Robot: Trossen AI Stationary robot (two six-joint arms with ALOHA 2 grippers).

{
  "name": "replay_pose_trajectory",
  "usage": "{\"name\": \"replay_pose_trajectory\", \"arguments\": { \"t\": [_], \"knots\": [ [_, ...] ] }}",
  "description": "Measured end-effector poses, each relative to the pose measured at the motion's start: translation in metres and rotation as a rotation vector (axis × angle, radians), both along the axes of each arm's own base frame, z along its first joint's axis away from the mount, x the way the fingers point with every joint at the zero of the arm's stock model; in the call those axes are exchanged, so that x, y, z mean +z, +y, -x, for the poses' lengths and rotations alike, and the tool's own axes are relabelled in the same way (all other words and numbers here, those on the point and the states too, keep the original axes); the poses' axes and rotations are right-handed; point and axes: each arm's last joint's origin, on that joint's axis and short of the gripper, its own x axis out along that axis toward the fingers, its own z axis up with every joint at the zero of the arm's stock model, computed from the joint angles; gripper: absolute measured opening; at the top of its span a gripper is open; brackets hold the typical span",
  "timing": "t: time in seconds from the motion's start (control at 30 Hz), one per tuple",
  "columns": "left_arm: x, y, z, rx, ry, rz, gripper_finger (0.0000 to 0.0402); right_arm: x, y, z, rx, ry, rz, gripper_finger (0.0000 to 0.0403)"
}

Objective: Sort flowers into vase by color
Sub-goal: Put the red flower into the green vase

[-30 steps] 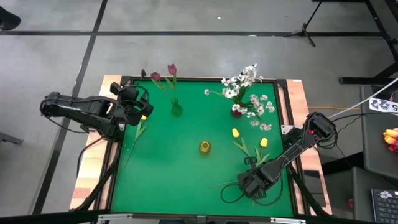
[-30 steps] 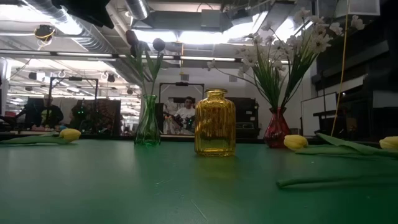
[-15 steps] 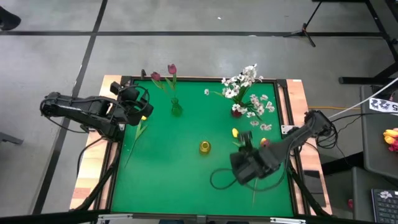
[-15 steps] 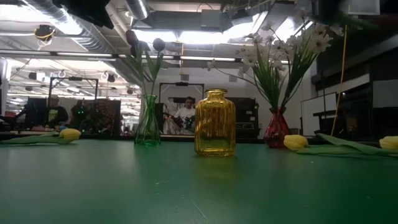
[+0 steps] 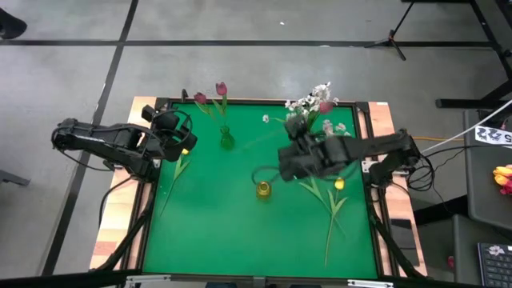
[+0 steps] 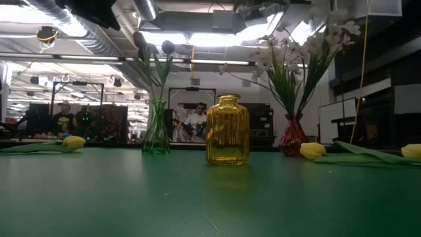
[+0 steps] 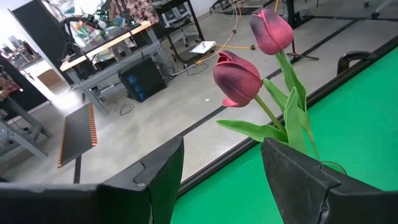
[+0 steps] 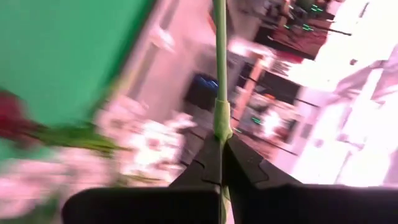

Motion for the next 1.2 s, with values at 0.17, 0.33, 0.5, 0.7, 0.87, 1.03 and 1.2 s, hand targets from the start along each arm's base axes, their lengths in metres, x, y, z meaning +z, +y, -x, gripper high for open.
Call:
{"name": "replay_pose_trajectory", "arguments": {
  "t": [0.17,0.33,0.5,0.7,0.87,1.03,1.2],
  "knots": [
    [0.0,0.0,0.0,0.008,-0.025,0.009,0.0214,0.0,-0.029,-0.021,-0.005,0.127,0.216,0.0001],
    [0.0,0.0,0.0,0.013,-0.042,0.015,0.0214,-0.003,-0.041,-0.039,0.034,0.225,0.322,0.0001],
    [0.0,0.0,0.0,0.014,-0.044,0.016,0.0214,-0.017,-0.041,-0.054,0.076,0.242,0.37,0.0001],
    [0.0,0.0,0.0,0.014,-0.045,0.017,0.0214,-0.058,-0.043,-0.062,0.167,0.366,0.405,0.0001],
    [0.0,0.0,0.0,0.014,-0.045,0.017,0.0214,-0.082,-0.06,-0.073,0.203,0.339,0.465,0.0001],
    [0.0,0.0,0.0,0.014,-0.045,0.016,0.0214,-0.078,-0.074,-0.077,0.222,0.286,0.542,0.0001],
    [0.0,0.0,0.0,0.017,-0.046,0.011,0.0214,-0.07,-0.086,-0.08,0.347,0.315,0.627,0.0001]
  ]
}}
